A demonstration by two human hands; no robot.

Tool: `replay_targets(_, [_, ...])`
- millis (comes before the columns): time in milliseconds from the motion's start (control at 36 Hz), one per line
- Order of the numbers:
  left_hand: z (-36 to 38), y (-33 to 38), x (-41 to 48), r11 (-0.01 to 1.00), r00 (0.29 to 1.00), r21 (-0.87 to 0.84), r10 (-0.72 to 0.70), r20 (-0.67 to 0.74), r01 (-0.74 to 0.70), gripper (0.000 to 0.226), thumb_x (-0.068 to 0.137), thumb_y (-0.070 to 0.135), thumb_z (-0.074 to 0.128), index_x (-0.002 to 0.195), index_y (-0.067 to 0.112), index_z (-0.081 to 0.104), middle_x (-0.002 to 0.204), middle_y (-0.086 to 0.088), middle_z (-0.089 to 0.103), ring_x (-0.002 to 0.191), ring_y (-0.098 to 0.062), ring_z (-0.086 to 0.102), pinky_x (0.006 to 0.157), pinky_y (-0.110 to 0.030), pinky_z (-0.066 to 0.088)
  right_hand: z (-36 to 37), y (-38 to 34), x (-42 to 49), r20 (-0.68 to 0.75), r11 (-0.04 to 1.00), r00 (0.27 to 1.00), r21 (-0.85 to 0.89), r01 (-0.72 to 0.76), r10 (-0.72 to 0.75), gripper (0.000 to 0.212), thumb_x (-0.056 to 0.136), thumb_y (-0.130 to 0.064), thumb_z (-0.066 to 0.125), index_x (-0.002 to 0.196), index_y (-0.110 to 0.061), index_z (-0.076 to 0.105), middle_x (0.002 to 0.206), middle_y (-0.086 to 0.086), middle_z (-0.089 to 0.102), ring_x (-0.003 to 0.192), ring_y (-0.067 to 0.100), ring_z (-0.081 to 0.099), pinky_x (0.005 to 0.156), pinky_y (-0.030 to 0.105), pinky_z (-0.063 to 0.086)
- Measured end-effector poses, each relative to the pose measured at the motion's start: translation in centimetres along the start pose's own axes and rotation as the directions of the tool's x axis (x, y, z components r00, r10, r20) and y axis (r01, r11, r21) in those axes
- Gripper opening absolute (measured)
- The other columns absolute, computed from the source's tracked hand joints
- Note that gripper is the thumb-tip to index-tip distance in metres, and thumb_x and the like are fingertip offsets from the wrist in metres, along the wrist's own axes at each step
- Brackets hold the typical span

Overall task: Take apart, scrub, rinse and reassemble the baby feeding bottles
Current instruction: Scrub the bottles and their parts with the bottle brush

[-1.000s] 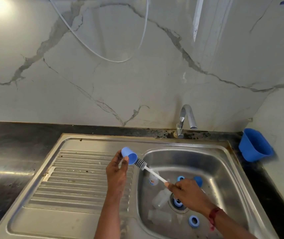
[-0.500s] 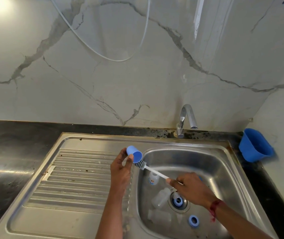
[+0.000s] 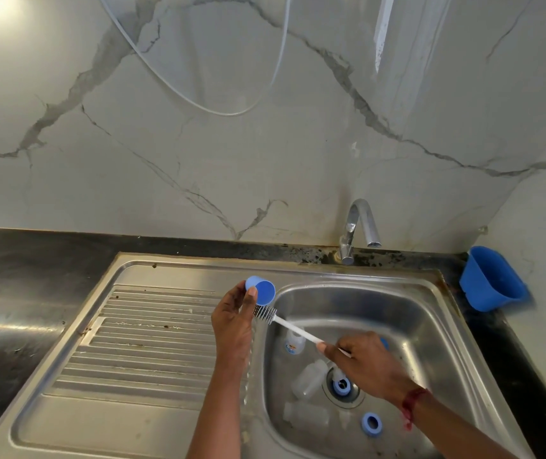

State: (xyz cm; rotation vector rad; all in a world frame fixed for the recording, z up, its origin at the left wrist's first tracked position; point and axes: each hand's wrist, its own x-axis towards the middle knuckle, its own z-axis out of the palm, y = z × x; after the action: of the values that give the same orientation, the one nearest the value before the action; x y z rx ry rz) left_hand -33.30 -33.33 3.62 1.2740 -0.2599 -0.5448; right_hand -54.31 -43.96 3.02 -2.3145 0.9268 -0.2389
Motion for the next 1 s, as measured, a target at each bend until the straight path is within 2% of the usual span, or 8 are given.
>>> replay_targets(111, [-0.2, 0.2, 0.0, 1.000, 1.000, 0.007, 0.017, -0.006, -0.017, 0.034, 0.073, 0.031, 0.074, 0.104, 0.019, 0.072, 0.095, 0.004, 0.076, 0.091, -0.012, 0.070, 0.084, -0.035, 0.055, 0.3, 0.1, -0.4, -0.023, 0.999, 0.999, 0.028, 0.040, -0.039, 0.059, 0.094, -0.054, 0.054, 0.049, -0.019, 0.039, 0.044, -0.002, 0.039, 0.043, 0.010, 0.037, 0.048, 0.015, 0.030])
replay_targets(222, [0.3, 0.0, -0.3, 1.000, 1.000, -0.022, -0.009, 0.011, 0.009, 0.037, 0.072, 0.031, 0.075, 0.105, 0.015, 0.072, 0.098, -0.002, 0.076, 0.095, -0.019, 0.069, 0.093, -0.047, 0.053, 1.0, -0.2, 0.1, -0.030, 1.000, 1.000, 0.012, 0.006, -0.005, 0.063, 0.094, -0.058, 0.050, 0.055, -0.009, 0.046, 0.050, 0.001, 0.041, 0.047, 0.010, 0.036, 0.048, 0.019, 0.030])
replay_targets(389, [1.2, 0.3, -0.3, 0.998, 1.000, -0.060, -0.001, 0.014, 0.002, 0.042, 0.073, 0.027, 0.075, 0.113, 0.015, 0.069, 0.098, 0.000, 0.076, 0.095, -0.019, 0.070, 0.093, -0.046, 0.053, 2.0, -0.4, 1.2, -0.025, 0.993, 0.998, 0.104, -0.049, 0.051, 0.061, 0.093, -0.058, 0.052, 0.050, -0.017, 0.037, 0.047, -0.003, 0.033, 0.045, 0.010, 0.031, 0.051, 0.027, 0.035])
replay_targets(528, [1.2, 1.0, -0.2, 0.991, 0.999, -0.133, 0.013, -0.031, -0.017, 0.054, 0.075, 0.022, 0.073, 0.127, 0.015, 0.058, 0.082, 0.004, 0.074, 0.080, -0.009, 0.070, 0.083, -0.038, 0.055, 2.6, -0.5, 0.5, -0.101, 0.981, 0.994, 0.184, 0.058, -0.040, 0.082, 0.079, -0.085, 0.038, 0.052, -0.008, 0.040, 0.044, -0.005, 0.032, 0.043, 0.009, 0.032, 0.047, 0.021, 0.031])
replay_targets(639, [1.2, 1.2, 0.1, 0.985, 0.997, -0.166, 0.025, -0.073, -0.036, 0.044, 0.088, 0.008, 0.067, 0.130, 0.011, 0.054, 0.074, 0.009, 0.073, 0.072, -0.003, 0.070, 0.068, -0.023, 0.058, 3.1, -0.7, 0.3, -0.159, 0.980, 0.985, 0.175, 0.096, -0.068, 0.075, 0.081, -0.084, 0.037, 0.048, -0.016, 0.037, 0.043, -0.004, 0.033, 0.043, 0.012, 0.033, 0.048, 0.017, 0.028])
replay_targets(806, [1.9, 1.4, -0.4, 0.975, 0.999, -0.222, 0.003, -0.038, -0.011, 0.057, 0.083, 0.009, 0.070, 0.135, 0.010, 0.047, 0.084, 0.003, 0.076, 0.083, -0.007, 0.071, 0.090, -0.039, 0.052, 3.3, -1.7, 1.0, -0.142, 0.988, 0.990, 0.151, 0.034, -0.012, 0.064, 0.084, -0.069, 0.042, 0.050, -0.016, 0.036, 0.043, -0.005, 0.032, 0.045, 0.010, 0.035, 0.048, 0.017, 0.031])
replay_targets(889, [2.2, 1.4, -0.4, 0.966, 1.000, -0.257, -0.015, -0.027, 0.008, 0.069, 0.075, 0.017, 0.073, 0.137, 0.013, 0.043, 0.088, 0.001, 0.077, 0.087, -0.007, 0.072, 0.092, -0.038, 0.051, 3.8, -1.9, 1.4, -0.129, 0.982, 0.992, 0.188, 0.015, 0.010, 0.065, 0.086, -0.069, 0.042, 0.049, -0.015, 0.036, 0.044, -0.004, 0.031, 0.045, 0.010, 0.032, 0.049, 0.018, 0.031])
replay_targets(1000, [2.2, 1.2, -0.2, 0.957, 0.999, -0.291, -0.023, -0.033, 0.012, 0.067, 0.077, 0.014, 0.072, 0.135, 0.018, 0.039, 0.089, 0.000, 0.078, 0.089, -0.008, 0.072, 0.094, -0.039, 0.051, 4.6, -1.9, 1.2, -0.120, 0.956, 0.993, 0.294, 0.015, 0.021, 0.066, 0.087, -0.066, 0.047, 0.048, -0.013, 0.041, 0.044, -0.003, 0.037, 0.043, 0.008, 0.034, 0.049, 0.017, 0.032])
